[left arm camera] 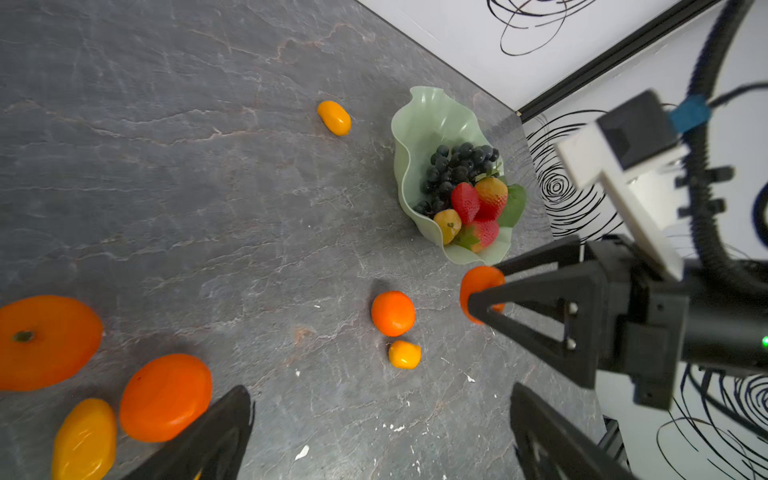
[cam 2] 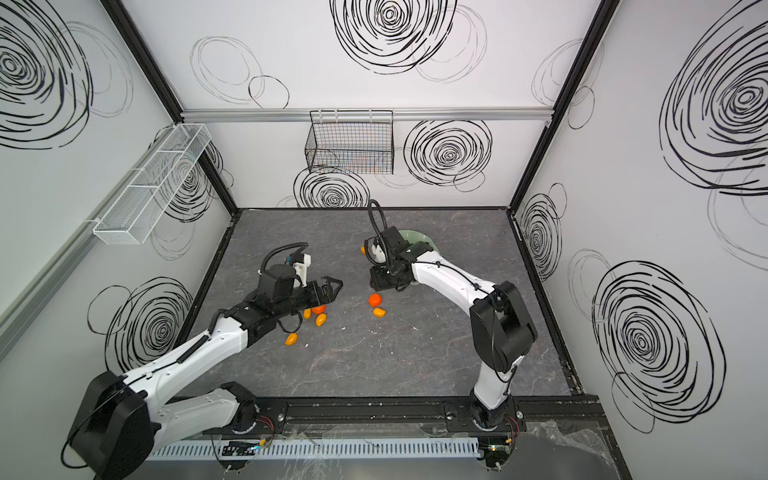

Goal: Place and organize the fake fruits in the fruit bowl
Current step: 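Carry the orange over the green bowl with the right gripper, then lower the orange into the bowl and open the right gripper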

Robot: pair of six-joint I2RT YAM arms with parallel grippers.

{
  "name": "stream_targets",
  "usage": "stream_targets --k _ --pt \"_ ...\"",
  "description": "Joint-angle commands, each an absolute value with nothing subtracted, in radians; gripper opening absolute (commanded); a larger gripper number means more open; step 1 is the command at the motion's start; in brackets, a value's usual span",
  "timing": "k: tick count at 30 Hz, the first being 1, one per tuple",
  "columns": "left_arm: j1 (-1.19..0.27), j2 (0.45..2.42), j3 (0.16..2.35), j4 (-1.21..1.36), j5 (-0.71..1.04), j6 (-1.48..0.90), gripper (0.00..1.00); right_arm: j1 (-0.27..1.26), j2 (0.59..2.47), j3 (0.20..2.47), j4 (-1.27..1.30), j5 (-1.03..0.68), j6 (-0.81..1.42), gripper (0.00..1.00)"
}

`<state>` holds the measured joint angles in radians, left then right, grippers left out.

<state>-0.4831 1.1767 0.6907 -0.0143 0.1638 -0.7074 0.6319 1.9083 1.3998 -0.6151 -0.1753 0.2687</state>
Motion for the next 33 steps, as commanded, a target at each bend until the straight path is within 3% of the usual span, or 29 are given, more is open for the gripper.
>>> stream_targets --k 1,20,33 --pt "-0.512 1.243 0.769 0.085 0.116 -0.713 0.99 0.589 1.949 1.478 -0.598 -0.124 0.275 0.50" --pt "-0.516 1.495 0.945 0.103 0.201 -0.692 0.99 0.499 2.271 1.827 -0.727 -0.093 0.217 0.49" --pt "-0.494 1.549 0.959 0.109 0.232 -0.686 1.00 0.498 2.350 1.873 -0.753 -0.176 0.174 0.57"
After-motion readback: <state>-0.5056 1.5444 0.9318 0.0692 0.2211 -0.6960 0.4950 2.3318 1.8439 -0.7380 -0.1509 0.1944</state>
